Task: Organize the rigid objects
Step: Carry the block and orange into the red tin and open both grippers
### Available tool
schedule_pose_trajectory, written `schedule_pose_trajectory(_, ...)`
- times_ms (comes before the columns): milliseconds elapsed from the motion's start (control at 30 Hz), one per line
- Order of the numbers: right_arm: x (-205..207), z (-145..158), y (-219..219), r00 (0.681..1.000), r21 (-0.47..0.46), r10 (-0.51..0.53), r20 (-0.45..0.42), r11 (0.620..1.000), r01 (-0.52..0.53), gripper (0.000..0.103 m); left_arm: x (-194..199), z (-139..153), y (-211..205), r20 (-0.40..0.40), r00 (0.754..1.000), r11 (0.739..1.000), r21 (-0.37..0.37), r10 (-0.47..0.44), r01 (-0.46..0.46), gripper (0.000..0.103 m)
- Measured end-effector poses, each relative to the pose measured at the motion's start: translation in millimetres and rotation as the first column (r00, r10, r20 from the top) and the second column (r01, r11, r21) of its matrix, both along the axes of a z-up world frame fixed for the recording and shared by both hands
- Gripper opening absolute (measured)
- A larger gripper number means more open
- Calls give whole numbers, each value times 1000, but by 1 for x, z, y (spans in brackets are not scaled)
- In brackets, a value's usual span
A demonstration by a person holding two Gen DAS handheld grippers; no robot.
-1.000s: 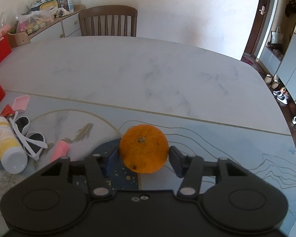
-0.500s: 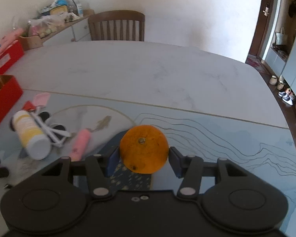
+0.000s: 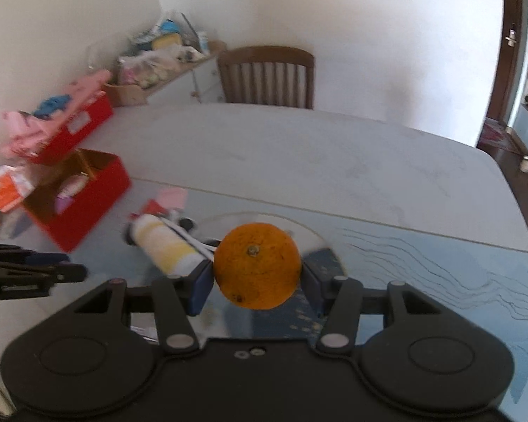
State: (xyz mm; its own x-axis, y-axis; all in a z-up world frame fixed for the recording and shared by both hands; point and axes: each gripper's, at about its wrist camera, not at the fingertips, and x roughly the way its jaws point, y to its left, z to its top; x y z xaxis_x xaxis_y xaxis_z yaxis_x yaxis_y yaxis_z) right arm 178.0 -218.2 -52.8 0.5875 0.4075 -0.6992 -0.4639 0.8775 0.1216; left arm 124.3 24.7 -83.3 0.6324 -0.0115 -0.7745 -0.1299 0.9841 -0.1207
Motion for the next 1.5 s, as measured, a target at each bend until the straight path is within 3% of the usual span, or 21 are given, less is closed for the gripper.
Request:
schedule_pose_trajectory(267, -8, 26, 55, 995, 15, 99, 31, 995, -99, 53, -4, 25, 47, 49, 998, 999, -24, 42, -41, 37)
schedule_pose_trajectory(633, -13, 35, 157, 975, -16, 215, 53, 977, -215, 53, 4, 38, 132, 73, 994, 997, -7, 79, -79, 37)
schedule_pose_trajectory(1033, 16, 14, 270, 969, -55, 246, 34, 968, -244, 53, 38, 9, 207, -6, 997, 997, 19, 70, -70, 37)
schedule_pose_trajectory(1500, 68, -29, 357, 959, -215, 284, 0, 936, -278, 53, 71, -22, 228, -69, 998, 999, 29, -11, 13, 37)
